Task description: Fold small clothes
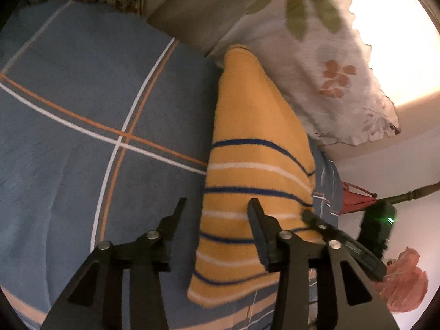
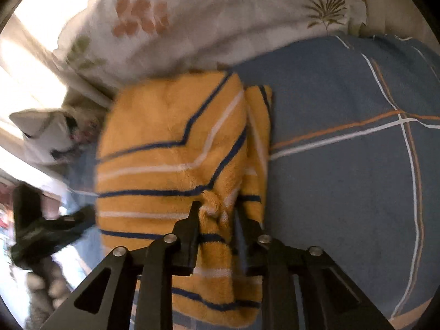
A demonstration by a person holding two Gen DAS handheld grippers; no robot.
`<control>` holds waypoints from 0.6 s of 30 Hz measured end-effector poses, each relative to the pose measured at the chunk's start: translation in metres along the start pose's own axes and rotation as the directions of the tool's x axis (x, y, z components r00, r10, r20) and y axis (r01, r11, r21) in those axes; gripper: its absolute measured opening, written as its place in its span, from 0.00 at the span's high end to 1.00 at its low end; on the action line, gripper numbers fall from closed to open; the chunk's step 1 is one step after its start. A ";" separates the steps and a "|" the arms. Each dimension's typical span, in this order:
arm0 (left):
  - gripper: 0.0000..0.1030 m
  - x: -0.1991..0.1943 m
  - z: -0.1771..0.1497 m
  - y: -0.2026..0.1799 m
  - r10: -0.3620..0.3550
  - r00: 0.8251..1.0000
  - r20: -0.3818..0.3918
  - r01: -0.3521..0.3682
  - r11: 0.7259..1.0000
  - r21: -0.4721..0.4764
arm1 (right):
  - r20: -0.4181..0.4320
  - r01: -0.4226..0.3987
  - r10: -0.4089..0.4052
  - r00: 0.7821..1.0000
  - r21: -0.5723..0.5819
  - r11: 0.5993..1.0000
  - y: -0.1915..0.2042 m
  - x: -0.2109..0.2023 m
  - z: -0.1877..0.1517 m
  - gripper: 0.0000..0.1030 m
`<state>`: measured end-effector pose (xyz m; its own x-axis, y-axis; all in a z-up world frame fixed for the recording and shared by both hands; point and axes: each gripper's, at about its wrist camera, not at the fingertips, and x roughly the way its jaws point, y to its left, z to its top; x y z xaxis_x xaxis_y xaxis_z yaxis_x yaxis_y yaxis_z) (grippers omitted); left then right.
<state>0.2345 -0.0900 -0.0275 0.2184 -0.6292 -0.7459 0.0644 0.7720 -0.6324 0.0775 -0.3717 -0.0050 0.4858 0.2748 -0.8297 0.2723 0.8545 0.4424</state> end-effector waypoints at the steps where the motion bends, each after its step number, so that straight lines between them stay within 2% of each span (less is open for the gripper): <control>1: 0.50 0.005 0.004 0.000 -0.007 1.000 -0.007 0.008 1.000 0.005 | 0.032 0.006 -0.006 0.999 0.004 1.000 0.000 -0.004 0.003 0.52; 2: 0.48 0.010 0.008 0.000 -0.016 1.000 -0.006 0.016 1.000 0.016 | 0.069 0.028 -0.028 0.997 0.006 1.000 -0.001 -0.007 0.006 0.34; 4: 0.36 0.020 0.015 -0.003 -0.053 0.999 -0.013 0.053 0.997 0.047 | 0.111 0.046 -0.047 0.993 0.005 0.999 -0.004 -0.006 0.015 0.22; 6: 0.34 0.030 0.019 -0.007 -0.080 0.996 -0.031 0.082 0.995 0.064 | 0.074 0.038 -0.040 0.996 0.021 0.999 -0.011 0.013 0.029 0.22; 8: 0.27 0.045 0.018 -0.013 -0.116 0.990 -0.077 0.121 0.991 0.054 | 0.031 0.021 -0.022 0.999 0.044 0.999 -0.017 0.030 0.037 0.22; 9: 0.23 0.050 0.015 -0.017 -0.124 0.988 -0.096 0.128 0.991 0.045 | 0.007 0.012 -0.013 1.000 0.063 0.998 -0.022 0.040 0.040 0.22; 10: 0.23 0.058 0.010 -0.022 -0.115 0.986 -0.123 0.122 0.991 0.050 | 0.004 -0.021 0.021 1.000 0.082 0.996 -0.024 0.046 0.040 0.22; 12: 0.27 0.061 0.003 -0.032 -0.056 0.991 -0.120 0.068 0.992 0.105 | 0.000 -0.117 0.118 0.993 0.076 0.990 -0.021 0.049 0.037 0.45; 13: 0.41 0.058 0.002 -0.034 -0.048 0.992 -0.117 0.061 0.992 0.108 | -0.006 -0.136 0.137 0.991 0.094 0.986 -0.019 0.047 0.037 0.56; 14: 0.47 0.054 0.003 -0.033 -0.055 0.991 -0.121 0.067 0.993 0.097 | -0.006 -0.157 0.159 0.987 0.109 0.982 -0.018 0.045 0.037 0.64; 15: 0.58 0.045 0.006 -0.032 -0.077 0.990 -0.122 0.087 0.993 0.081 | -0.003 -0.196 0.198 0.980 0.128 0.972 -0.015 0.041 0.038 0.65; 16: 0.63 0.034 0.007 -0.031 -0.101 0.988 -0.115 0.110 0.991 0.072 | 0.004 -0.230 0.231 0.973 0.137 0.964 -0.012 0.036 0.039 0.66; 18: 0.63 0.010 0.009 -0.033 -0.114 0.989 -0.097 0.121 0.990 0.068 | 0.024 -0.311 0.311 0.950 0.140 0.940 0.002 0.024 0.039 0.67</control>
<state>0.2429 -0.1210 -0.0120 0.1142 -0.7189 -0.6857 0.1567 0.6946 -0.7021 0.1219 -0.3803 -0.0103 0.5665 0.5163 -0.6423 0.2213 0.6555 0.7220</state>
